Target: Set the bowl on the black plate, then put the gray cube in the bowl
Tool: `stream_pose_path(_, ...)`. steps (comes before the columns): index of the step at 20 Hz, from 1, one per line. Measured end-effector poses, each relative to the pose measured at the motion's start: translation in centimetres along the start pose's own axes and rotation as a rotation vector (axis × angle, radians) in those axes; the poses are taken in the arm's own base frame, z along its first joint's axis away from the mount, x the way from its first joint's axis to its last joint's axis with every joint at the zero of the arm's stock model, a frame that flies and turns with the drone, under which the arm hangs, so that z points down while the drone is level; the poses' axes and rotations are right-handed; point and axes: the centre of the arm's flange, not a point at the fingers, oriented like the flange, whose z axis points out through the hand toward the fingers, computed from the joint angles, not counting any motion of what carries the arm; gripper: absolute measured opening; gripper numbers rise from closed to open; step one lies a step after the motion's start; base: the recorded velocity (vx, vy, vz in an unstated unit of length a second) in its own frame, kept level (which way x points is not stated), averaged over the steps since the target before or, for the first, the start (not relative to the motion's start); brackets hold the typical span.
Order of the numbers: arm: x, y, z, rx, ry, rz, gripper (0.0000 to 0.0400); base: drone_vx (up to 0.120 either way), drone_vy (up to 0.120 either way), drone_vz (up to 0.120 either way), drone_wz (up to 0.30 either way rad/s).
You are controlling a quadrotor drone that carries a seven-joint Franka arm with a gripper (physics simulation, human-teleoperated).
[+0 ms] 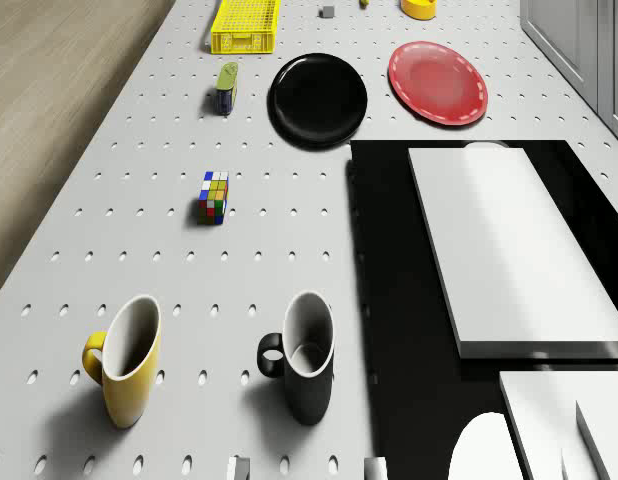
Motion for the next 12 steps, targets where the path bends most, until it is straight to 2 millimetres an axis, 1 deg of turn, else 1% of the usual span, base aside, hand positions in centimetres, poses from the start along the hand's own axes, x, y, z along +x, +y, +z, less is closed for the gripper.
stream_pose_path(7, -0.2, 0.2, -5.0, 0.004, 0.004, 0.000, 0.0400, 0.000, 0.000, 0.000, 0.000)
stream_pose_path(12, -0.1, 0.1, -7.5, 0.007, 0.007, 0.000, 0.0400, 0.000, 0.000, 0.000, 0.000)
